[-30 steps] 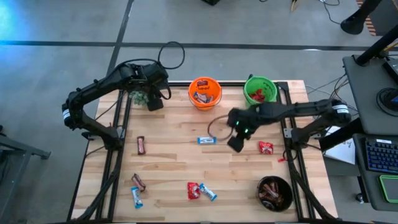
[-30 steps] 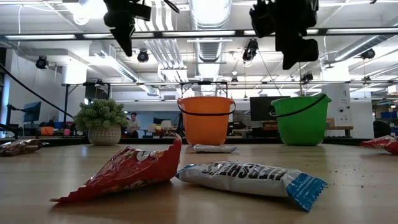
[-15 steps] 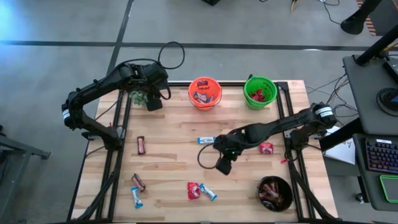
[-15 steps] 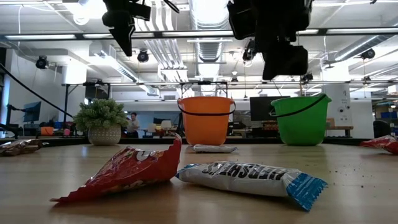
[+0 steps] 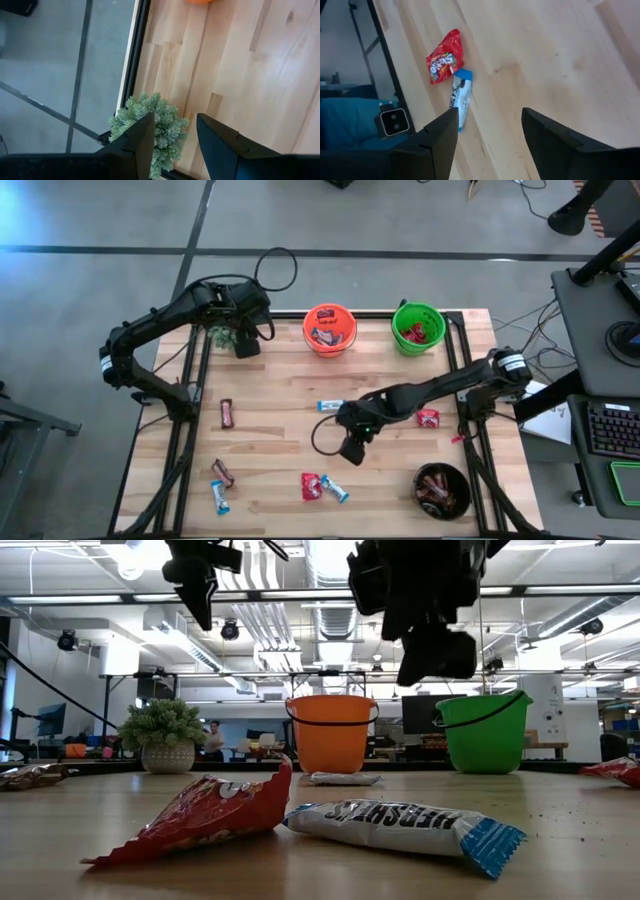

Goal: Organize candy in baskets
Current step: Put the white chocolate bar into the orange bucket

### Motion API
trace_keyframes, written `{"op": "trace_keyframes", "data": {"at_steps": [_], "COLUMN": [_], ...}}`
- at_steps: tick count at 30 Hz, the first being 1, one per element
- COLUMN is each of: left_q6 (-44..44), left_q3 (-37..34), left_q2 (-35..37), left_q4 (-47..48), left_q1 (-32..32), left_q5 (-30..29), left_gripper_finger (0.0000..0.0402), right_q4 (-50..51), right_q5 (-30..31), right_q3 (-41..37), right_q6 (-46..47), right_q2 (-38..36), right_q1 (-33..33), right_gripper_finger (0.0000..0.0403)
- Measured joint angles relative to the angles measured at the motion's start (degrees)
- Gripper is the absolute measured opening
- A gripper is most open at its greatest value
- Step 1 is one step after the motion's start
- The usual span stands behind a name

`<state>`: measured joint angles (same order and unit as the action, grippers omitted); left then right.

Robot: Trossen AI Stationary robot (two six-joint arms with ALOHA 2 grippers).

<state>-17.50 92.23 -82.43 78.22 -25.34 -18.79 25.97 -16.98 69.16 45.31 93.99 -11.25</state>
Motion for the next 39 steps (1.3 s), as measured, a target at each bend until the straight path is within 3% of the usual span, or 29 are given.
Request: {"op": "trace_keyframes", "data": {"at_steps": [5, 12, 21, 39], "left_q6": [0.0, 0.0, -2.5, -4.5], "left_q3": [0.0, 0.0, 0.0, 0.0], "left_q2": [0.0, 0.0, 0.1, 0.1], "left_q4": [0.6, 2.4, 2.8, 2.9], "left_q1": [0.0, 0.0, 0.0, 0.0], "left_q5": [-0.1, -0.3, -0.3, -0.3], "left_gripper_finger": [0.0129, 0.0129, 0.0129, 0.0129], "right_q4": [-2.4, -3.6, -14.9, -12.9], "right_q5": [-3.1, -0.2, 2.2, 4.9], "right_q3": [0.0, 0.0, 0.0, 2.8], "right_q6": [1.1, 5.5, 9.3, 1.2], "right_q2": [2.4, 5.8, 9.6, 13.4], "right_q1": [-0.3, -2.7, -6.2, -12.5], "right_gripper_finger": [0.0208, 0.0208, 0.0208, 0.0208]}}
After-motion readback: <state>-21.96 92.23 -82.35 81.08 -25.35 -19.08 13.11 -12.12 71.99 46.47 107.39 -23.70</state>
